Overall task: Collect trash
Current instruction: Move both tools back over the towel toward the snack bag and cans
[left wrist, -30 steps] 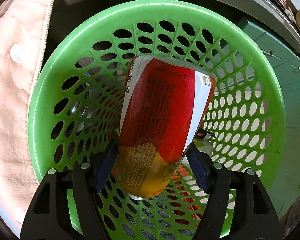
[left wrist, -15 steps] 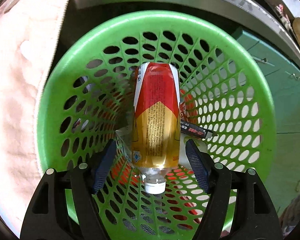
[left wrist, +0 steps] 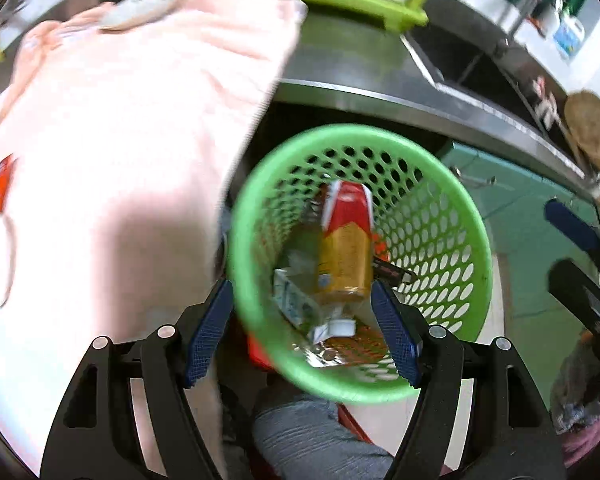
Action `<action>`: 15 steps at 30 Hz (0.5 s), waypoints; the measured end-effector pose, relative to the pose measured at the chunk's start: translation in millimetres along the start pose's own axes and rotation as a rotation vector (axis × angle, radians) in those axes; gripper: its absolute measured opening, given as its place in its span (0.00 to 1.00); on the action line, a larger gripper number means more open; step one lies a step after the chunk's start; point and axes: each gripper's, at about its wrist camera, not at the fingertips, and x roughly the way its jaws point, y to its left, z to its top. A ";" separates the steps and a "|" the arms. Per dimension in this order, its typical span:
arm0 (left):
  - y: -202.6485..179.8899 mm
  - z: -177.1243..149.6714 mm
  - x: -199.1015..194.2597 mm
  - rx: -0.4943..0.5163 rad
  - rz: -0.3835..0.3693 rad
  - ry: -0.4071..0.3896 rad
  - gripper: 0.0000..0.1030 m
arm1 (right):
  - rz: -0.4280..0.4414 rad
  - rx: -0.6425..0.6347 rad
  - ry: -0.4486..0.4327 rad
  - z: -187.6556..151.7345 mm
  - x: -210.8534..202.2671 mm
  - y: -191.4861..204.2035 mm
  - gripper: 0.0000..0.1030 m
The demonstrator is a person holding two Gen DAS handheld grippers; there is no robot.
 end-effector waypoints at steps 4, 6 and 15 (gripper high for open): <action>35.4 -14.2 -31.4 -0.050 0.033 -0.058 0.69 | 0.033 -0.052 0.017 9.9 13.4 35.7 0.87; 60.1 -24.7 -49.1 -0.085 0.056 -0.090 0.69 | 0.061 -0.078 0.030 13.5 21.2 53.3 0.87; 169.2 -59.7 -114.9 -0.248 0.186 -0.193 0.69 | 0.178 -0.201 0.082 34.1 69.0 143.7 0.87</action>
